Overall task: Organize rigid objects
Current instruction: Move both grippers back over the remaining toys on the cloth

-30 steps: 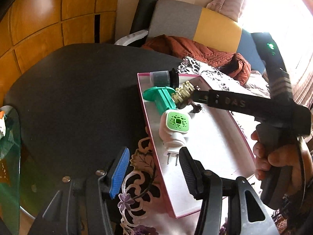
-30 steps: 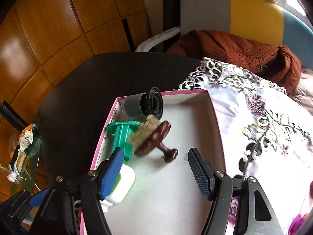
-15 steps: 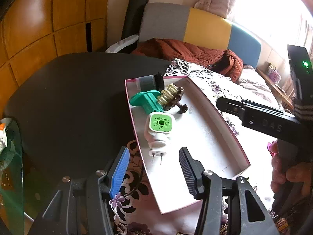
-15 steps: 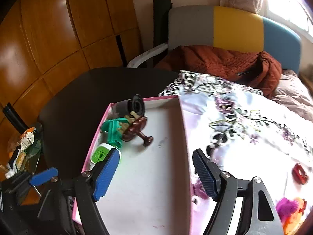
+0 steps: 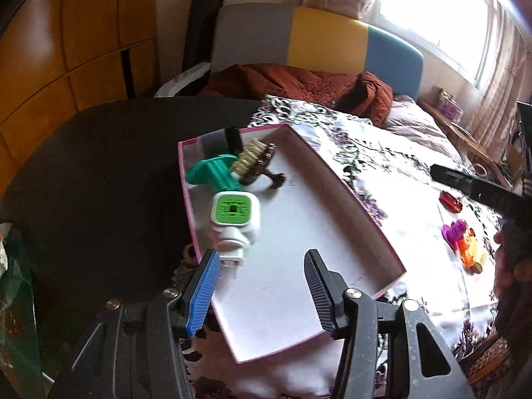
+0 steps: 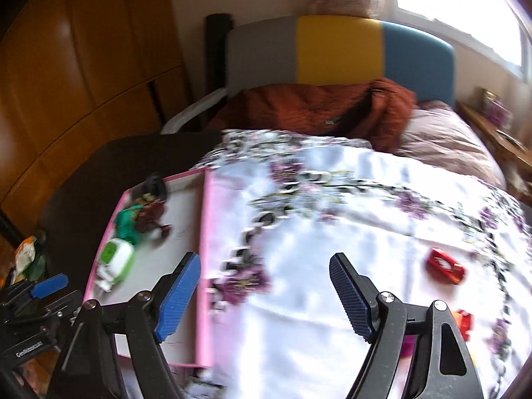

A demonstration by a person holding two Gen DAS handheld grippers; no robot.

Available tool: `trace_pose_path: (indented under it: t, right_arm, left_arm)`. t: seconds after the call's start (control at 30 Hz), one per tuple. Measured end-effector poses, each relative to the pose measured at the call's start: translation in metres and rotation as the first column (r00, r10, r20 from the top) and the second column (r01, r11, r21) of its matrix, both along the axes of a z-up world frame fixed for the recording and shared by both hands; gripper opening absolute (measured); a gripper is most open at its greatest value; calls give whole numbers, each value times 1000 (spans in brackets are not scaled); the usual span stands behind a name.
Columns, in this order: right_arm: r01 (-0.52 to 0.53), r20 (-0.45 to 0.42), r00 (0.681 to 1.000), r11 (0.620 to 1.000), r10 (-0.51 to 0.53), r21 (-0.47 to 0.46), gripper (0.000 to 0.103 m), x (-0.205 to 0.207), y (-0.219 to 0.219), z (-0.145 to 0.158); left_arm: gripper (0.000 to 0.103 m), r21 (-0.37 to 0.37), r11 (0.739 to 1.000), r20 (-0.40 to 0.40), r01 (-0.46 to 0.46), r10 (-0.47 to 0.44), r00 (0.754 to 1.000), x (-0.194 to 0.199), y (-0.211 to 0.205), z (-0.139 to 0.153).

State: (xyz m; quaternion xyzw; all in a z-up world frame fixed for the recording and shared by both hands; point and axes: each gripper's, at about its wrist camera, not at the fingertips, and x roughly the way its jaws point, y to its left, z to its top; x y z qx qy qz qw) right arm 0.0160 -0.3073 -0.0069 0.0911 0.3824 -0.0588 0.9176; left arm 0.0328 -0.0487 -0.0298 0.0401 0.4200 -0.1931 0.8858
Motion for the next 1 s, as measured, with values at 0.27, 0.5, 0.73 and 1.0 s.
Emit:
trace_pose_path:
  t: [0.27,0.5,0.73,1.0]
  right_arm:
    - [271,32,962,962,-271,2,83,-47,-104,16]
    - [594,46,801,802,-597,60,84,-102,-196,-1]
    - [703,-1,694,677,-720,217,84,-131,-234,-16]
    - [686,-26,713,690,-700,233,84,-128,-230,-23]
  left_arm:
    - [53,9,994,-2,113,-113,994,-4,-41,2]
    - [53,10,971,-22,239,-238,971,-11,-92,1]
    - [53,14,911,-62,412,-410,910,-30,-159,-10]
    - [53,-9,821,-98,571,-569,816,-53,-239,-21]
